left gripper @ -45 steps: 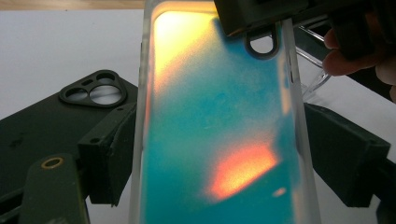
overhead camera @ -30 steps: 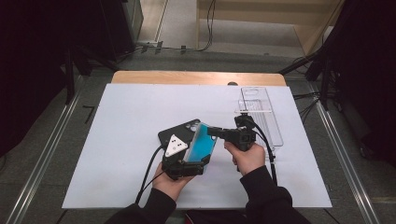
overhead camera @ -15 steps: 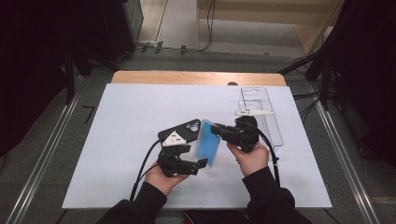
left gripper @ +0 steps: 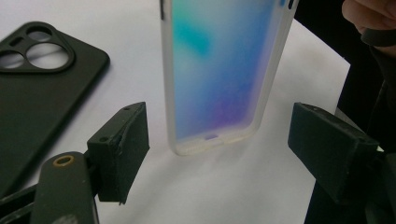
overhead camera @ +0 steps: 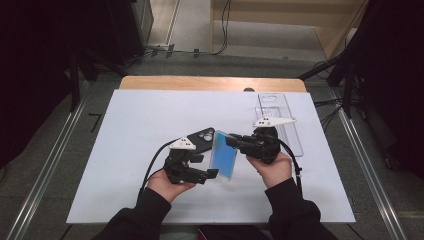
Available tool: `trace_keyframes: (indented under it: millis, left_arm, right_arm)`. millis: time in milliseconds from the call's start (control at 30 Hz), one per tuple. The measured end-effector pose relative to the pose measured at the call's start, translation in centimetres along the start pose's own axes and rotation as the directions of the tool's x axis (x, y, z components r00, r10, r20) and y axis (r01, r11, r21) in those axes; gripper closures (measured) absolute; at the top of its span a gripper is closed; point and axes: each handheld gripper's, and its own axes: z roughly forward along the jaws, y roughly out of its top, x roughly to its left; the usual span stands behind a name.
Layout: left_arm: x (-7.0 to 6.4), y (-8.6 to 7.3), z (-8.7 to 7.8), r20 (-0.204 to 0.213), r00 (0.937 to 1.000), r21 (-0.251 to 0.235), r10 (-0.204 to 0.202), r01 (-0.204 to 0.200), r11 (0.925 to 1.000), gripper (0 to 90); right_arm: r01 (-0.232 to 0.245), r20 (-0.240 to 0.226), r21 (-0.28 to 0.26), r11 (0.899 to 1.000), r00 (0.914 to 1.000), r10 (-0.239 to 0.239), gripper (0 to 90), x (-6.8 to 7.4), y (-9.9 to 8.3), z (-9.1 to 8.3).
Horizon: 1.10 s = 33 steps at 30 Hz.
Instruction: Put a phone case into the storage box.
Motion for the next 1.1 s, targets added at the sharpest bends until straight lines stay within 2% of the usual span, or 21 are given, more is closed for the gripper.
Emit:
trace_keyframes:
  millis: [67,167,267,400,500,667,800,900,1033,1100]
  left_arm:
    - [0.3,0.2,-0.2,0.027,0.9996,0.010,0.001,-0.001,0.9999,20.7]
    - [0.6,0.4,-0.6,0.032,0.9994,0.033,0.013,-0.014,0.9994,20.7]
    - [0.9,0.6,-1.0,0.057,0.9982,0.035,0.018,-0.020,0.9992,20.7]
    - [1.4,0.9,-1.5,0.129,0.9916,0.023,-0.002,-0.002,0.9997,20.7]
    - [1.5,1.3,-1.8,0.157,0.9874,0.020,0.020,-0.023,0.9995,24.3]
    - [1.4,1.9,-2.2,0.168,0.9830,0.030,0.075,-0.081,0.9963,24.3]
    - [1.3,2.1,-2.4,0.175,0.9797,0.029,0.098,-0.105,0.9940,24.7]
    - [1.2,2.0,-2.6,0.196,0.9728,0.011,0.123,-0.128,0.9917,25.8]
    - [0.9,2.1,-2.8,0.210,0.9666,-0.007,0.146,-0.148,0.9889,28.7]
    - [0.8,2.3,-2.9,0.196,0.9671,0.009,0.162,-0.167,0.9860,29.1]
  right_arm:
    - [0.014,-0.022,0.017,1.000,0.9997,-0.013,76.9,-0.1,0.1,-0.1]
    - [0.005,-0.049,0.039,0.999,0.9988,-0.004,76.9,-0.2,0.2,-0.3]
    - [0.045,-0.063,0.042,0.998,0.9971,-0.043,76.9,-0.1,0.3,-0.5]
    - [0.091,-0.104,0.049,0.995,0.9909,-0.086,76.9,-0.1,0.2,-0.8]
    - [0.106,-0.130,0.057,0.993,0.9867,-0.098,76.9,-0.2,0.3,-0.8]
    - [0.144,-0.165,0.049,0.988,0.9772,-0.134,76.9,-0.4,0.3,-0.9]
    - [0.163,-0.194,0.043,0.986,0.9692,-0.152,76.9,-0.4,0.4,-0.9]
    - [0.177,-0.214,0.051,0.983,0.9632,-0.162,76.9,-0.3,0.4,-0.9]
    - [0.209,-0.248,0.054,0.976,0.9498,-0.190,76.9,-0.1,0.4,-0.8]
    - [0.222,-0.263,0.053,0.974,0.9438,-0.201,76.9,0.0,0.4,-0.8]
